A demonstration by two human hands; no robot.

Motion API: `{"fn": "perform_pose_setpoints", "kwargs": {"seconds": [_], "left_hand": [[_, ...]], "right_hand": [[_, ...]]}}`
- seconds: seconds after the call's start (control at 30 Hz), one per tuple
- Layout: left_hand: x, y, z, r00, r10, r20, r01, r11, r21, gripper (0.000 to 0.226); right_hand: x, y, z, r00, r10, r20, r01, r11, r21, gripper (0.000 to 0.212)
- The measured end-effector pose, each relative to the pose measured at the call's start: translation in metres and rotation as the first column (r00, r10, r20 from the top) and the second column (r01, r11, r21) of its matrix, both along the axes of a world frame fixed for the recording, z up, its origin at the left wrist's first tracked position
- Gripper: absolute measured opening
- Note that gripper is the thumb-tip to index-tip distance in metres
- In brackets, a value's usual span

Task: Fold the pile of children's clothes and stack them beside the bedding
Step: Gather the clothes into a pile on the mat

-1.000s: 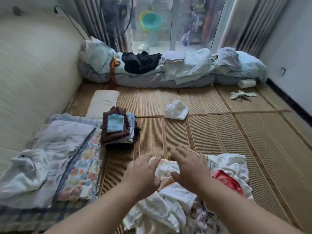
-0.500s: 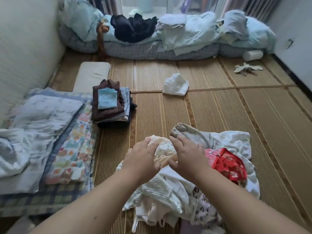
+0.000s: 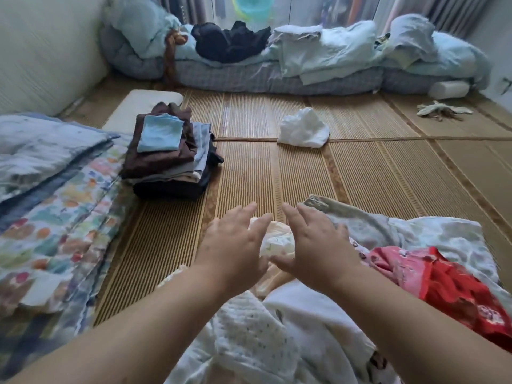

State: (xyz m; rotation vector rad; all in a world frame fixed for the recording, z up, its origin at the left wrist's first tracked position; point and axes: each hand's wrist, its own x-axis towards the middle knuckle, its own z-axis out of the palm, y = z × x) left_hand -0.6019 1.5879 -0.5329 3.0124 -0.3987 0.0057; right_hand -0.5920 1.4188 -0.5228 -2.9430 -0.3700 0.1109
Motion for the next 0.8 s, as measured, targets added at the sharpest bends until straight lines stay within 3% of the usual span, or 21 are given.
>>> {"fn": "perform_pose_setpoints", "kwargs": {"seconds": [0.17, 0.37, 0.5, 0.8], "left_hand": [[0.008, -0.003, -0.028, 0.989, -0.023, 0.147, 0.018, 0.999, 0.036, 0.082], [-0.039, -0.003, -0.019, 0.967, 0.013, 0.255, -0.003, 0.999, -0.038, 0.078], [-0.097, -0.001, -0.001, 0.973, 0.042, 0.227, -0.016, 0.993, -0.116, 0.079], [-0.201, -0.002, 0.021, 0.967, 0.041, 0.252, -0.013, 0.994, -0.111, 0.082]], "right_hand": [[0.002, 0.003, -0.016, 0.996, 0.033, 0.079, -0.027, 0.997, -0.079, 0.099], [-0.046, 0.001, 0.0, 0.965, 0.043, 0.258, -0.032, 0.998, -0.047, 0.092], [-0.102, 0.0, 0.019, 0.95, 0.01, 0.313, 0.003, 0.999, -0.043, 0.09], [-0.21, -0.01, 0.031, 0.933, -0.019, 0.36, 0.022, 1.0, -0.005, 0.085]]}}
